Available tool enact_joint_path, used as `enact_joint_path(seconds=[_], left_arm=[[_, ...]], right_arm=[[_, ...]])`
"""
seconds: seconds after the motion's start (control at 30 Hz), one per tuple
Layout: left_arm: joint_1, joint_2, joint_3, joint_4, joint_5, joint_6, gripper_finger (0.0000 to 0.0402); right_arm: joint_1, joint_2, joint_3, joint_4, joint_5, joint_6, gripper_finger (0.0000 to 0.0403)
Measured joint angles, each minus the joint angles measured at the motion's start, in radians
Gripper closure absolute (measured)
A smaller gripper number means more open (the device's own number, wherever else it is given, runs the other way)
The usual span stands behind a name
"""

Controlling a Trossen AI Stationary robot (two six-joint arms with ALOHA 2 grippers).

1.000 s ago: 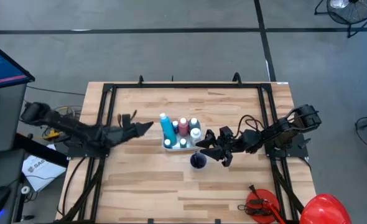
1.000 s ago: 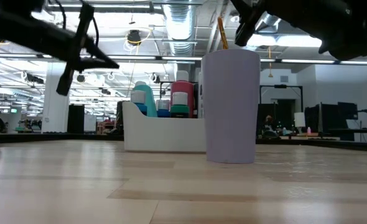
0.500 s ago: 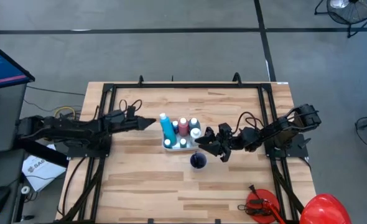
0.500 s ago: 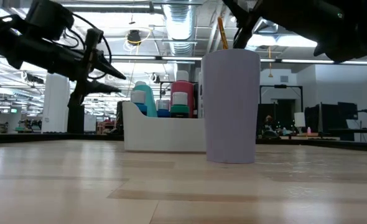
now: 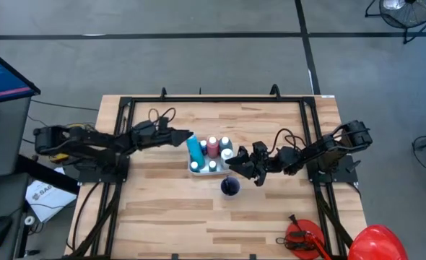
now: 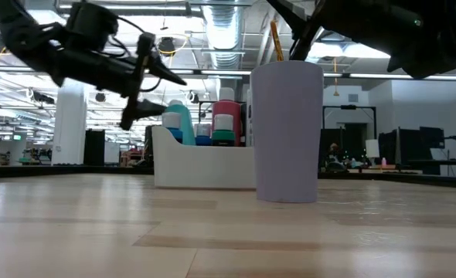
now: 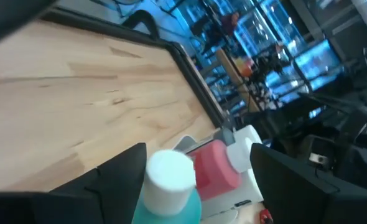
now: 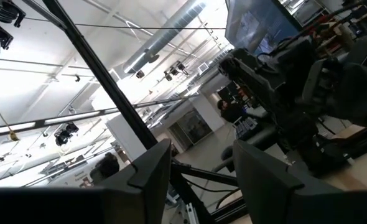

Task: Pick & Place Paint Supplies
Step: Adjust the light blue paint bottle in the white bin

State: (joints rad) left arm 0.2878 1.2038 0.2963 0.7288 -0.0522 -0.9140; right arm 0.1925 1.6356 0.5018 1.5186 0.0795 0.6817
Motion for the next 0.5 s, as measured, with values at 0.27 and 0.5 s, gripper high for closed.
enact_joint_path(seconds=[0.27, 0.5], left_arm=[[0.0, 0.087, 0.051, -0.001, 0.064, 0.024, 0.015], [-0.002, 0.089, 0.044, -0.004, 0.086, 0.028, 0.0187]], right_arm=[[0.003, 0.0, 0.0, 0.0, 0.0, 0.0, 0.0239], [0.004, 0.0, 0.0, 0.001, -0.001, 0.0, 0.0243]])
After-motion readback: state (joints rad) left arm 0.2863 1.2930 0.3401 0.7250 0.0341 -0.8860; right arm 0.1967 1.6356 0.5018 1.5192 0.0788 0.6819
